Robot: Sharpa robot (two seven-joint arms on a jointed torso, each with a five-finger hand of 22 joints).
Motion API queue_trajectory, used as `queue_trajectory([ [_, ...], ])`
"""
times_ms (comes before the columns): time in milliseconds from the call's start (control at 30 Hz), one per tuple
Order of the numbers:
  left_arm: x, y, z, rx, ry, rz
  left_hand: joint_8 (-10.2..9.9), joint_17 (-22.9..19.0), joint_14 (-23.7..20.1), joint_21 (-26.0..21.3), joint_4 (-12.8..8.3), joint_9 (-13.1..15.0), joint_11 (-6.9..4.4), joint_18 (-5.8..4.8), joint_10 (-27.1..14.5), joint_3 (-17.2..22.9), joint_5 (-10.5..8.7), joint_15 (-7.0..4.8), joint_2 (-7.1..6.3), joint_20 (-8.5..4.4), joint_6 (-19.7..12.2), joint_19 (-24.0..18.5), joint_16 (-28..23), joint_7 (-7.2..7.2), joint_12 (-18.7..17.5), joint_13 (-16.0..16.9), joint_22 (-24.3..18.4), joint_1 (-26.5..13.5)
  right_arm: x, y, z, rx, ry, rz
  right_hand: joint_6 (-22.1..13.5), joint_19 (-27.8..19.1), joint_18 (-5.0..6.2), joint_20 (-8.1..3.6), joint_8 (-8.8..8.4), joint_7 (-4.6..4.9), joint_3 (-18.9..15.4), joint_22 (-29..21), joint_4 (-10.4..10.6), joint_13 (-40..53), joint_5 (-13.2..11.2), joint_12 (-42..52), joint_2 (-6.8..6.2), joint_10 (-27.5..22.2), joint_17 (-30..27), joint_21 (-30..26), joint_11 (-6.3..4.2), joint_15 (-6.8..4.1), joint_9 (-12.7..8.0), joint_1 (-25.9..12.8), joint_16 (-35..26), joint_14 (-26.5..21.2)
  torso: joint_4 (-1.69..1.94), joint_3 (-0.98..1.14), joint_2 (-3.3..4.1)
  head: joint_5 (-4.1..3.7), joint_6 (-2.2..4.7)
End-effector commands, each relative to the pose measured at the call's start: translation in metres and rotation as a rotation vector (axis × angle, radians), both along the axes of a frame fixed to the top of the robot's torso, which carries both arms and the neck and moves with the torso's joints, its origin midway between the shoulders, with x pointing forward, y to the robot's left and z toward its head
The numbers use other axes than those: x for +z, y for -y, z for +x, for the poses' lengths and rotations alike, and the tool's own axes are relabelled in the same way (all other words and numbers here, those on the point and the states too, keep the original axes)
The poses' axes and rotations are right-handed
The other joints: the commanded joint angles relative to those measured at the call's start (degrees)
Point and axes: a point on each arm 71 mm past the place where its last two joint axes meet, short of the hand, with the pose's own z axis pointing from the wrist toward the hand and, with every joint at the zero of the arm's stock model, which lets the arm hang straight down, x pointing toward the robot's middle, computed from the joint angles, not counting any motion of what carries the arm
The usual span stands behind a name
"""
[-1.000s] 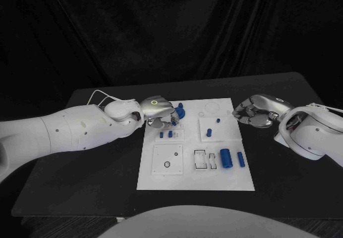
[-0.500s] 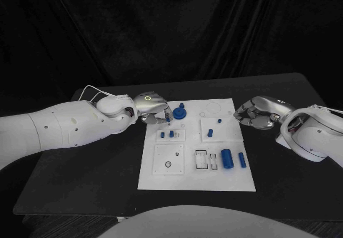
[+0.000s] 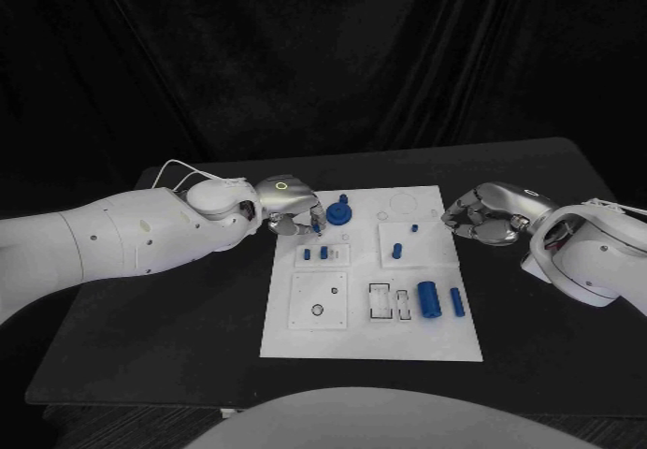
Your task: Assemble the parts on the task board
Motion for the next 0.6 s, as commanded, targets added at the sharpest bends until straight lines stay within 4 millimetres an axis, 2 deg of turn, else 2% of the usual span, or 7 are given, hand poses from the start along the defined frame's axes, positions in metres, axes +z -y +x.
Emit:
queue_trajectory([
  [33,-0.0026,0.0012,0.0009,0.006,-0.013,0.014,-0.09,-0.01,-0.55,-0.14,0.05,-0.04,0.08,-0.87,0.09,0.32,-0.25,-0.02,-0.08,0.12,0.49,-0.30,-0.21,0.39,-0.38,-0.06,10.42,-0.52,-0.0016,0.0007,-0.0003,-0.009,-0.009,-0.004,0.32,-0.30,1.17,-0.03,0.05,0.13,0.44,3.81,-0.06,-0.05,0.19,-0.37,-0.03,-0.45,-0.05,-0.35,-0.07,0.43,-0.10,0.36,-0.19,0.51,0.01,-0.01,0.01,-0.14,0.00],
  [600,-0.0089,0.0048,0.0008,0.015,-0.031,0.022,-0.20,-0.58,-0.84,-0.52,-0.05,-0.08,0.06,-0.79,0.20,0.30,-0.38,-0.05,-0.23,0.12,0.41,-0.53,-0.51,0.36,-0.59,-0.17,10.31,-0.52,-0.0022,0.0004,0.0000,-0.011,-0.012,-0.006,0.29,-0.34,1.18,-0.03,0.03,0.16,0.48,3.76,-0.10,-0.11,0.18,-0.43,-0.05,-0.49,-0.13,-0.52,-0.06,0.44,-0.11,0.37,-0.28,0.48,-0.04,-0.01,-0.01,-0.08,0.00],
])
